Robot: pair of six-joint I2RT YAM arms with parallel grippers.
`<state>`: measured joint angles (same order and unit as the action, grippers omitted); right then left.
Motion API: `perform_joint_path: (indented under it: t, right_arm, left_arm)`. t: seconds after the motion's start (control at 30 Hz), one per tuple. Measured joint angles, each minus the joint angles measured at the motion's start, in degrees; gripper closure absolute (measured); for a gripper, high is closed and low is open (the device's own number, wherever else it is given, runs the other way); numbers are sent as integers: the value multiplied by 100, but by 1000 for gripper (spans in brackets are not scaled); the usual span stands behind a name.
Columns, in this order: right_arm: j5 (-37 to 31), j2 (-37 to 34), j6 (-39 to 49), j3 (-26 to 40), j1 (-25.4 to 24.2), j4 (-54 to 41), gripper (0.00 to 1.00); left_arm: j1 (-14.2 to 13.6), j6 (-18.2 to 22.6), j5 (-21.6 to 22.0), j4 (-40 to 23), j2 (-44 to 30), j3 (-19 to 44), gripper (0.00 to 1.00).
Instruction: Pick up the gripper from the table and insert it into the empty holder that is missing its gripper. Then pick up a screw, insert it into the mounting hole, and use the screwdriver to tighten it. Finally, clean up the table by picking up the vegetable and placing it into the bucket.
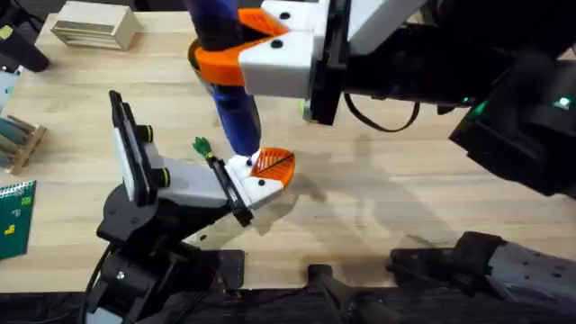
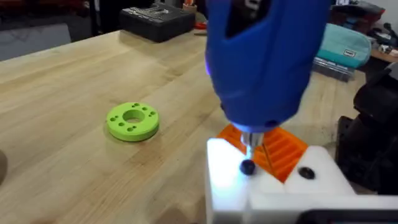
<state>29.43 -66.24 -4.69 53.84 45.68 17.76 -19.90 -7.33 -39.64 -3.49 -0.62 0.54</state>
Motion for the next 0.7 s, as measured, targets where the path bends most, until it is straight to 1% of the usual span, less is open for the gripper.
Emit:
perform_joint_path:
  t: [0.7]
  right_arm:
    - [0,-135,2,0,72,51,969]
  left_arm:
    - [0,-4,2,-13,0,0,991]
